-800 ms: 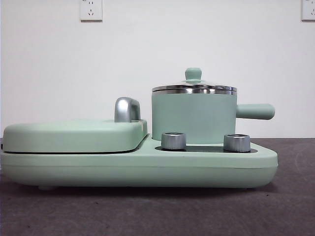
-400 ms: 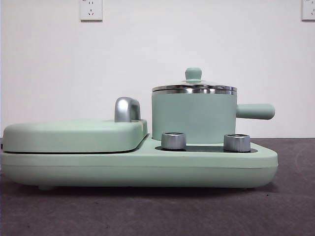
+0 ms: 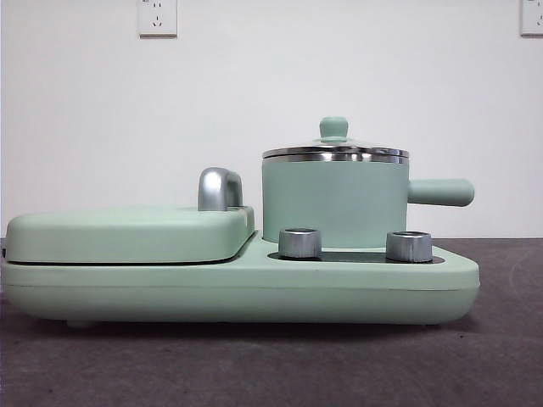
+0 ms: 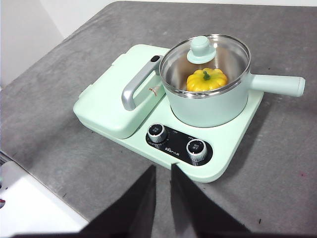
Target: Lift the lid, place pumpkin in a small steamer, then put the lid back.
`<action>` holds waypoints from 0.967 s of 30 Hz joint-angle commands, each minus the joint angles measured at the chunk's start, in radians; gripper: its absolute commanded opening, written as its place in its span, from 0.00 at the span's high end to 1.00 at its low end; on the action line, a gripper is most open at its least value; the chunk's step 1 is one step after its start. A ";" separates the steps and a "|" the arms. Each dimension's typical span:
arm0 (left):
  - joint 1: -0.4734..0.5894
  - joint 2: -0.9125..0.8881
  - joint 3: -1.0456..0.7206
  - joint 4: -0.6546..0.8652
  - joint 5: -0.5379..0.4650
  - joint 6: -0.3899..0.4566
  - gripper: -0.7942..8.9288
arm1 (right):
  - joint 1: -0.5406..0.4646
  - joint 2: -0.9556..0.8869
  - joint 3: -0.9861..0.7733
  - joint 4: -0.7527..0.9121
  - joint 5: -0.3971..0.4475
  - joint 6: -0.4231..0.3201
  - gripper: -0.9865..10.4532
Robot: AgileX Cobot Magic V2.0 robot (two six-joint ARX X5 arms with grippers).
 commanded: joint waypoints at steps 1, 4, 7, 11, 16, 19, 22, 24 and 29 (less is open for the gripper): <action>0.080 -0.037 -0.093 0.139 0.002 0.080 0.90 | 0.007 0.003 0.007 0.008 0.001 0.002 0.88; 0.180 -0.083 -0.234 0.236 0.002 0.120 0.90 | 0.007 0.003 0.007 0.008 0.000 0.002 0.88; 0.262 -0.127 -0.372 0.312 0.002 0.133 0.90 | 0.007 0.003 0.007 0.008 0.000 0.002 0.88; 0.326 -0.184 -0.516 0.382 0.002 0.126 0.90 | 0.007 0.003 0.007 0.008 0.001 0.002 0.88; 0.358 -0.248 -0.615 0.397 0.001 0.126 0.90 | 0.007 0.003 0.007 0.008 0.000 0.002 0.88; 0.372 -0.257 -0.644 0.401 0.000 0.130 0.90 | 0.007 0.003 0.007 0.008 0.000 0.002 0.88; 0.385 -0.257 -0.652 0.412 -0.003 0.148 0.90 | 0.007 0.003 0.007 0.008 0.000 0.002 0.88; 0.388 -0.257 -0.661 0.437 -0.003 0.159 0.90 | 0.007 0.003 0.007 0.008 0.000 0.002 0.88; 0.390 -0.257 -0.666 0.448 -0.005 0.158 0.90 | 0.007 0.003 0.007 0.008 0.001 0.002 0.88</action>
